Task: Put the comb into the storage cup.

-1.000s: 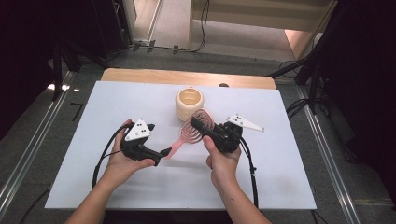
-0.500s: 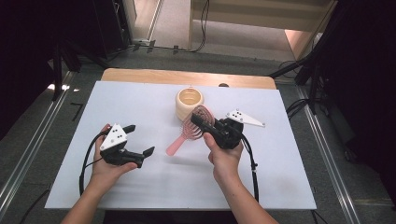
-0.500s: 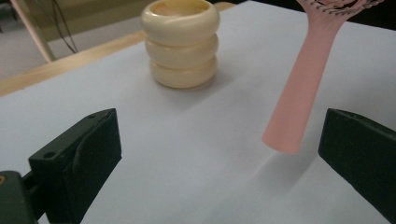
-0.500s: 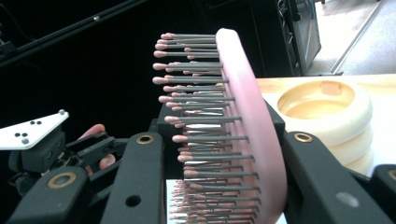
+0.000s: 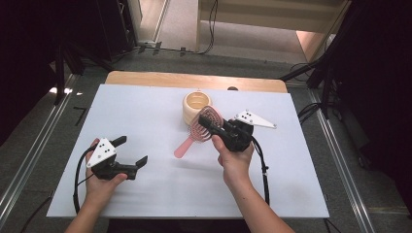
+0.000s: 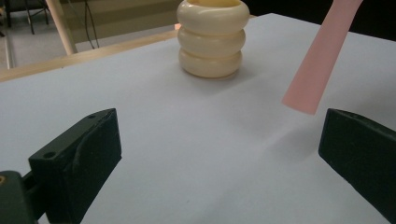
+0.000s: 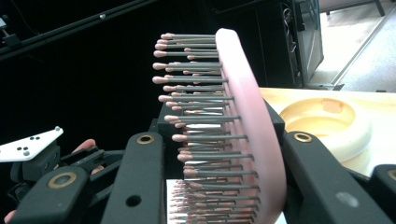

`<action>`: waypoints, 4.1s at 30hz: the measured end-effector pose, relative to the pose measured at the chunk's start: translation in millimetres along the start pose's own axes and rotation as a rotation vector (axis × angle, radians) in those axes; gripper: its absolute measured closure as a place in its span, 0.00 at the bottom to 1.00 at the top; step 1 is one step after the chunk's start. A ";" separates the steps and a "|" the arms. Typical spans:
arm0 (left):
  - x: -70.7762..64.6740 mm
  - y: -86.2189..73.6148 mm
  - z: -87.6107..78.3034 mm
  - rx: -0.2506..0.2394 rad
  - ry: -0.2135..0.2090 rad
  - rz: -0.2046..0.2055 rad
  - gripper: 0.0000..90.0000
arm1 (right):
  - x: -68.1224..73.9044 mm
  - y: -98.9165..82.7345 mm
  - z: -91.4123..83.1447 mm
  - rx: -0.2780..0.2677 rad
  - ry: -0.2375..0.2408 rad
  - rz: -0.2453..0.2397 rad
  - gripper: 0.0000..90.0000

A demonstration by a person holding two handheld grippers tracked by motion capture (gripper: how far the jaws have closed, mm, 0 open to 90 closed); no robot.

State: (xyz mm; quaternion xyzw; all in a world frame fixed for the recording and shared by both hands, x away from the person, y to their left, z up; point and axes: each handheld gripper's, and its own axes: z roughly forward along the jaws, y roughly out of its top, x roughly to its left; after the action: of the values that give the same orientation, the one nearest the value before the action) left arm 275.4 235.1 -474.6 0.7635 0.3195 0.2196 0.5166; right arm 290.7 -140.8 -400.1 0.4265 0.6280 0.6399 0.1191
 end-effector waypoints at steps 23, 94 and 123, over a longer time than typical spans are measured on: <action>8.8 -26.1 -27.8 -0.051 0.032 -0.064 0.00 | -3.9 17.3 0.0 -0.008 0.005 -0.052 0.69; 9.0 -25.7 -29.0 -0.053 0.010 -0.048 0.00 | -31.6 81.1 13.5 -0.095 -0.078 -0.119 0.70; 8.3 -25.1 -29.8 -0.055 -0.009 -0.047 0.00 | -41.0 94.2 29.1 -0.112 -0.108 -0.134 0.70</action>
State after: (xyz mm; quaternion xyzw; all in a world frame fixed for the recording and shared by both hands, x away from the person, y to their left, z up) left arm 254.8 266.9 -486.9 0.7421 0.3288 0.2127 0.5440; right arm 371.9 -165.8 -335.6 0.4099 0.6109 0.6409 0.2190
